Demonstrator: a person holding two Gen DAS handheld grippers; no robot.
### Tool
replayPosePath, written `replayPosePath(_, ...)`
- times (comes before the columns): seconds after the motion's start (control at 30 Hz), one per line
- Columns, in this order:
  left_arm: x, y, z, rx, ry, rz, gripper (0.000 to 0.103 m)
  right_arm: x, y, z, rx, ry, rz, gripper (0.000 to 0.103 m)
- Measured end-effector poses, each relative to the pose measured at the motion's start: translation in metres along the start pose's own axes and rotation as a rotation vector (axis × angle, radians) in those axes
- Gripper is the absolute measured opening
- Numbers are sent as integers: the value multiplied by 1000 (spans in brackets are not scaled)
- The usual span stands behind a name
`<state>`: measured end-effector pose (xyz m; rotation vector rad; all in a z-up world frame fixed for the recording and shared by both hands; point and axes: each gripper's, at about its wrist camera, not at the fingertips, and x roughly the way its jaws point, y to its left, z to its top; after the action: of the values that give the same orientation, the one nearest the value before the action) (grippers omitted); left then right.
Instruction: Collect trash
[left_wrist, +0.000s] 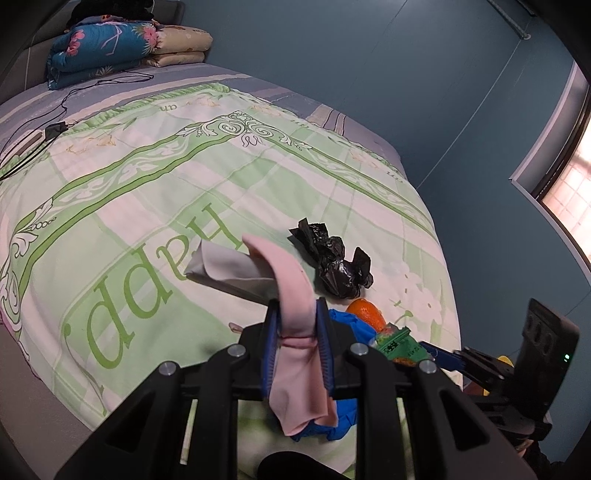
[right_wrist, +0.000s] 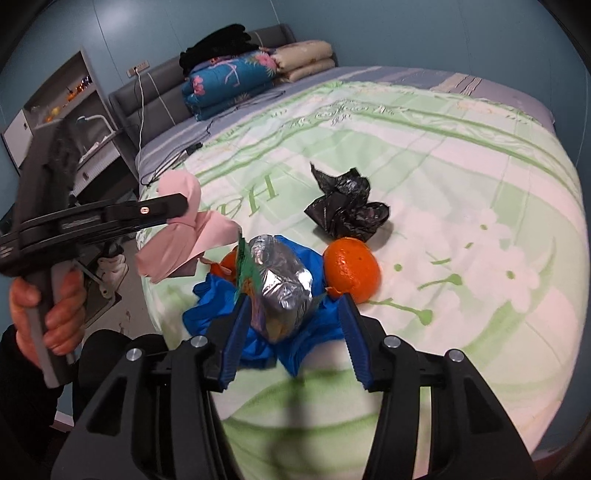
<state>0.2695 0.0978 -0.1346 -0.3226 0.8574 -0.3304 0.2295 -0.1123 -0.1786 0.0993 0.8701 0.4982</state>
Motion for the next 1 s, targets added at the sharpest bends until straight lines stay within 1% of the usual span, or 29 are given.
replayPosePath(0.03,1,1,-1,-1,3,-1,19,4,0,1,1,7,6,44)
replayPosePath(0.1,2,3,-2,-4,8,-5,19,10,4,3,-5,14,13,32)
replayPosePath(0.13,2,3,-2,-4,8,-4,19,12,7,3,-14,14,9,28)
replayPosePath(0.17,2,5,-2,-4,8,-4,19,12,9,3,-17,18,14,20)
replayPosePath(0.27,0,8,-2,-6,5,-6,19,11,12,3,-17,14,13,11)
replayPosePath(0.47,-6,8,-2,-8,-10,-24,19,-13,9,6,3,-31,17,10)
replayPosePath(0.6,-13,-1,-4,0,-23,-50,19,-40,9,7,1,-75,-3,10)
replayPosePath(0.8,-27,-29,-7,49,-46,-91,19,-91,2,2,8,-147,-48,10)
replayPosePath(1.0,-46,-62,-11,100,-71,-139,19,-147,-10,-8,27,-229,-123,10)
